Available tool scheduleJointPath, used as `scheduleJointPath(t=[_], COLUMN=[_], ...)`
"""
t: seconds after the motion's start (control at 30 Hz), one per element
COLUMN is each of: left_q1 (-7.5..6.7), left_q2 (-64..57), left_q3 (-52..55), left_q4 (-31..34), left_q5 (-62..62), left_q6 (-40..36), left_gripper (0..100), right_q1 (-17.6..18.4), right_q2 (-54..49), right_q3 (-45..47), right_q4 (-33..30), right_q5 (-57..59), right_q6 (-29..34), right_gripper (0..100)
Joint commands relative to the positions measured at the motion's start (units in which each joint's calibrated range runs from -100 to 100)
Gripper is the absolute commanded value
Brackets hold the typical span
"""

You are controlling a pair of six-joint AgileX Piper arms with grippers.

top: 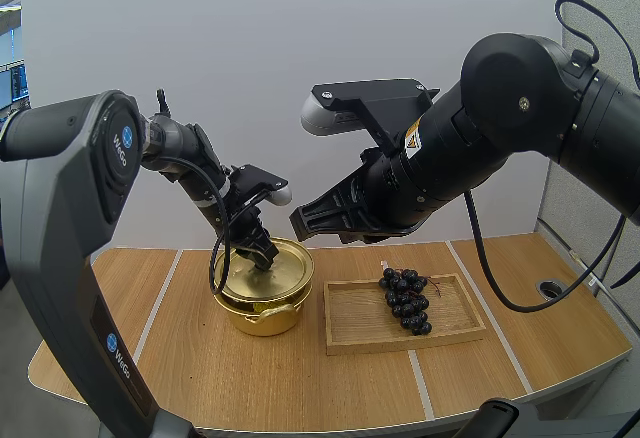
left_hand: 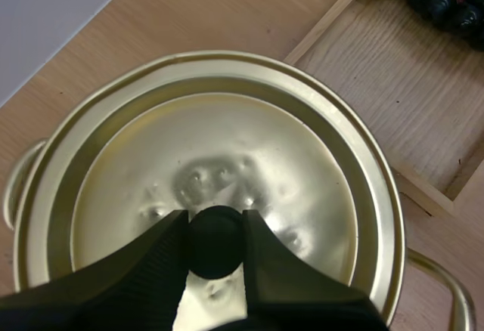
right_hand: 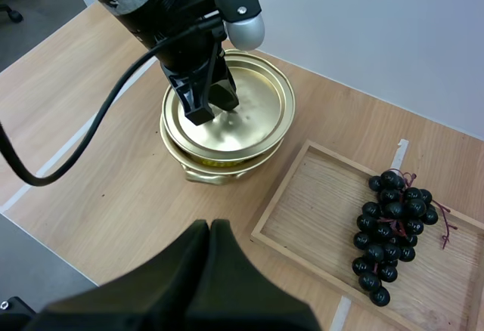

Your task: Open the pot, put the pineapple inside, and close it

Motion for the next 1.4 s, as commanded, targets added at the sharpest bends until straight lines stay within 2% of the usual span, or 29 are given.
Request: scheduleJointPath(t=[0.0,0.27,0.67,1.1,1.37], left_q1=[-0.21,-0.21,-0.21,-0.21,-0.21], left_q2=[0.72,0.72,0.40,-6.64,-6.42], left_q3=[0.27,3.88,4.61,4.61,4.73], left_q4=[-0.18,0.63,0.63,0.67,-0.23], left_q5=[-0.34,-5.85,-0.11,-6.67,-4.14], left_q6=[-0.73,-0.73,-0.41,-1.59,-1.59], left_gripper=[0,0,0,0,0], right_q1=[0.10,0.10,0.10,0.10,0.10], right_q2=[-0.61,-0.61,-0.61,-0.61,-0.61], right_q3=[0.14,0.14,0.14,0.14,0.14], right_q4=[-0.24,-0.24,-0.24,-0.24,-0.24], right_q5=[0.40,0.40,0.40,0.40,0.40], right_q6=[-0.42,-0.42,-0.42,-0.42,-0.42], right_gripper=[0,0,0,0,0])
